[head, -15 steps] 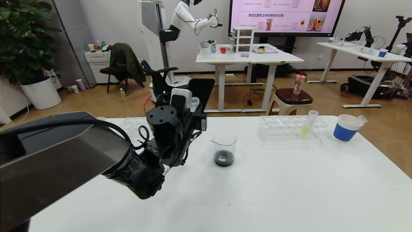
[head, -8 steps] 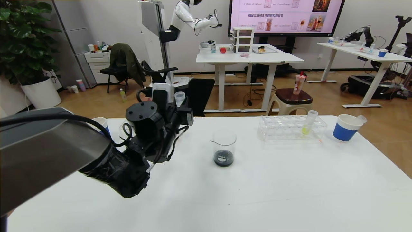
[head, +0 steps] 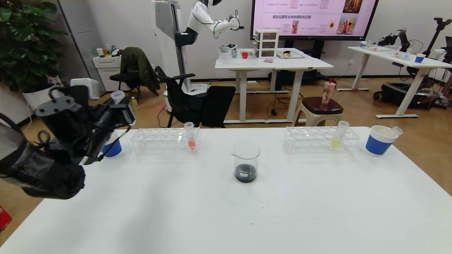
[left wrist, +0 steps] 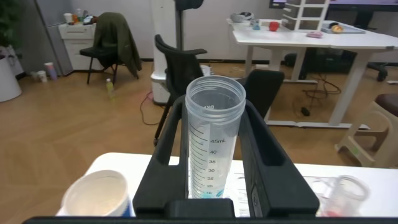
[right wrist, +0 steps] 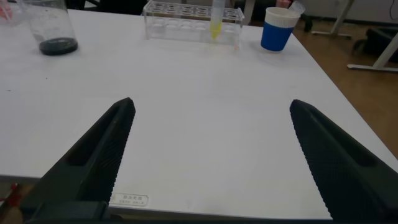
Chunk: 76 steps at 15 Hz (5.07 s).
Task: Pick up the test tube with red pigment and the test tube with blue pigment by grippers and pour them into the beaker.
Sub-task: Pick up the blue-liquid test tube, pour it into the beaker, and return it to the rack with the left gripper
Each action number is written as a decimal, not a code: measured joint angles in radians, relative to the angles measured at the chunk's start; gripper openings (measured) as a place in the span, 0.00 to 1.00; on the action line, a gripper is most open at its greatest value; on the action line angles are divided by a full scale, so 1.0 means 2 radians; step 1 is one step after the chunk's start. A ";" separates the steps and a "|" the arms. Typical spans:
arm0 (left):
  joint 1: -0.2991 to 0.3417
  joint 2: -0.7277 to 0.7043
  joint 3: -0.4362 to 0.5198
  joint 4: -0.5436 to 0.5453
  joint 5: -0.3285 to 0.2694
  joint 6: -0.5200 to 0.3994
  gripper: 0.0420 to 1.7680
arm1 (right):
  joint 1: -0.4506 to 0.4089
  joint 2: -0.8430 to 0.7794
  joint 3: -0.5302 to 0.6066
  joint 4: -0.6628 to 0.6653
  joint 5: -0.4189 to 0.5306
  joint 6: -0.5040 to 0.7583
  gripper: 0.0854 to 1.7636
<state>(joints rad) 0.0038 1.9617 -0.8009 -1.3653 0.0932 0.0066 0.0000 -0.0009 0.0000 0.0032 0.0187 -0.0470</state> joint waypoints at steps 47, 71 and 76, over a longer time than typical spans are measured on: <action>-0.055 -0.109 -0.094 0.191 0.017 0.067 0.99 | 0.000 0.000 0.000 0.000 0.000 0.000 0.98; -0.004 -0.974 0.205 0.638 0.022 0.101 0.99 | 0.000 0.000 0.000 0.000 0.000 0.000 0.98; -0.004 -0.982 0.385 0.628 -0.058 0.026 0.99 | 0.000 0.000 0.000 0.000 0.000 0.000 0.98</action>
<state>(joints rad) -0.0047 -0.0017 -0.0311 -0.1087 -0.0221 0.0589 0.0000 -0.0009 0.0000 0.0032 0.0183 -0.0470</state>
